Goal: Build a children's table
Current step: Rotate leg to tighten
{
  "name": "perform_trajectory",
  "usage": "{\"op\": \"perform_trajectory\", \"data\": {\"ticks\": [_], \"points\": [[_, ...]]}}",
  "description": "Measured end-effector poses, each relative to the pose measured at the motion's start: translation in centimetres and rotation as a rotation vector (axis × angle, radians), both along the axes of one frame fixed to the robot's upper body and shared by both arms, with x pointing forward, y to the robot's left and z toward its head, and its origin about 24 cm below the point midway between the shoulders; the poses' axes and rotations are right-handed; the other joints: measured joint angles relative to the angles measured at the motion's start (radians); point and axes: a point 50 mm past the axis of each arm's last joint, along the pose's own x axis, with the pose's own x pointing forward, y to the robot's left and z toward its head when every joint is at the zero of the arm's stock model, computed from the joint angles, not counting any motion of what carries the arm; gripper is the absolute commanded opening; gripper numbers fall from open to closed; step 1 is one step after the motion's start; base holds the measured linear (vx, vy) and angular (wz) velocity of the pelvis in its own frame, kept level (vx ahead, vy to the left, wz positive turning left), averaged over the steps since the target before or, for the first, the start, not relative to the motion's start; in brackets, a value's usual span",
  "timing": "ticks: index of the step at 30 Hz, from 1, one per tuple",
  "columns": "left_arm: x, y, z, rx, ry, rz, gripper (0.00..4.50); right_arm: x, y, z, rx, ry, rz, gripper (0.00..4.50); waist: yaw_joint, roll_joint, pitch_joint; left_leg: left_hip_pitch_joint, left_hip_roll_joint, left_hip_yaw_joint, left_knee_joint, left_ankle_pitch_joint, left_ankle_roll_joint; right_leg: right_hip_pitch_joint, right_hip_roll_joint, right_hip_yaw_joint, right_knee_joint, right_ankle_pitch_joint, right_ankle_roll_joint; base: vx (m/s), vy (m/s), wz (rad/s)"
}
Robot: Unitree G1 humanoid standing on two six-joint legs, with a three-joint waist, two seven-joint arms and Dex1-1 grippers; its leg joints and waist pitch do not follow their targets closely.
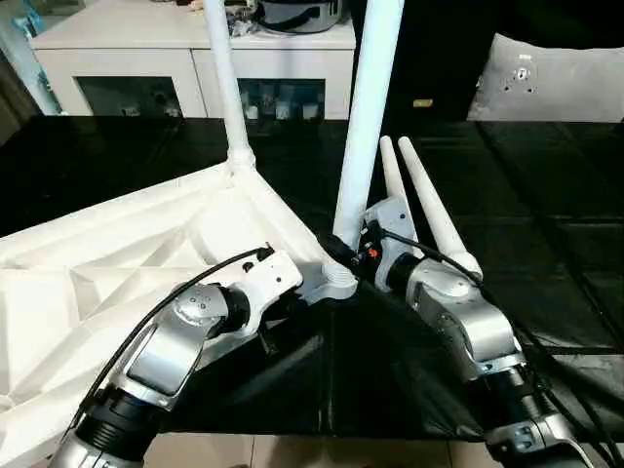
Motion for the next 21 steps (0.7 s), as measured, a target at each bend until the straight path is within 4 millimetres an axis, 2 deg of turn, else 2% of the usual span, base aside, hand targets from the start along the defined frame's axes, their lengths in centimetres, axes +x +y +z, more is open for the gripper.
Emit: {"op": "perform_trajectory", "data": {"ticks": [2, 4, 9, 11, 14, 21], "points": [[0.2, -0.2, -0.1, -0.027, -0.002, -0.016, 0.00, -0.2, -0.4, -1.1, -0.012, 0.039, -0.011, 2.76, 0.006, 0.003, 0.002, -0.002, 0.000, 0.000, 0.000, 0.000, 0.000, -0.001, 0.000, 0.000, 0.000, 0.000, 0.000, 0.000, 0.000, 0.00], [0.3, -0.2, 0.0, -0.046, -0.011, -0.032, 0.00, -0.3, -0.7, -1.2, -0.013, 0.036, -0.014, 2.98, 0.015, 0.007, 0.002, -0.009, 0.000, 0.000, 0.001, 0.000, 0.000, -0.006, 0.000, 0.000, 0.000, 0.002, -0.003, 0.000, 0.000, 0.00], [0.6, -0.3, -0.1, -0.095, -0.023, -0.065, 0.00, -0.9, -1.7, -1.8, -0.018, 0.028, -0.001, 3.37, 0.033, 0.014, 0.003, -0.013, 0.000, 0.000, 0.000, 0.000, 0.000, -0.008, 0.000, -0.001, 0.001, 0.005, -0.008, 0.000, 0.000, 0.00], [0.9, -0.2, 0.0, -0.103, -0.037, -0.081, 0.00, -1.6, -2.5, -2.6, -0.030, 0.044, 0.003, 3.53, 0.041, 0.016, 0.004, -0.021, 0.000, 0.000, 0.001, 0.000, 0.001, -0.015, 0.000, -0.001, 0.001, 0.005, -0.008, 0.000, 0.000, 0.00], [1.1, 0.1, 0.1, -0.102, -0.047, -0.093, 0.00, -2.0, -3.4, -2.8, -0.043, 0.037, 0.013, 3.82, 0.041, 0.019, 0.003, -0.027, 0.001, 0.000, 0.004, 0.000, 0.001, -0.020, 0.000, -0.002, 0.002, 0.006, -0.009, 0.000, 0.000, 0.00], [1.7, 1.2, 0.1, -0.073, -0.044, -0.128, 0.00, -2.7, -4.7, -2.5, -0.082, 0.010, 0.051, 4.42, 0.039, 0.022, 0.004, -0.026, 0.002, 0.000, 0.008, 0.000, 0.001, -0.019, 0.000, -0.003, 0.004, 0.007, -0.010, 0.000, 0.000, 0.00]]}}
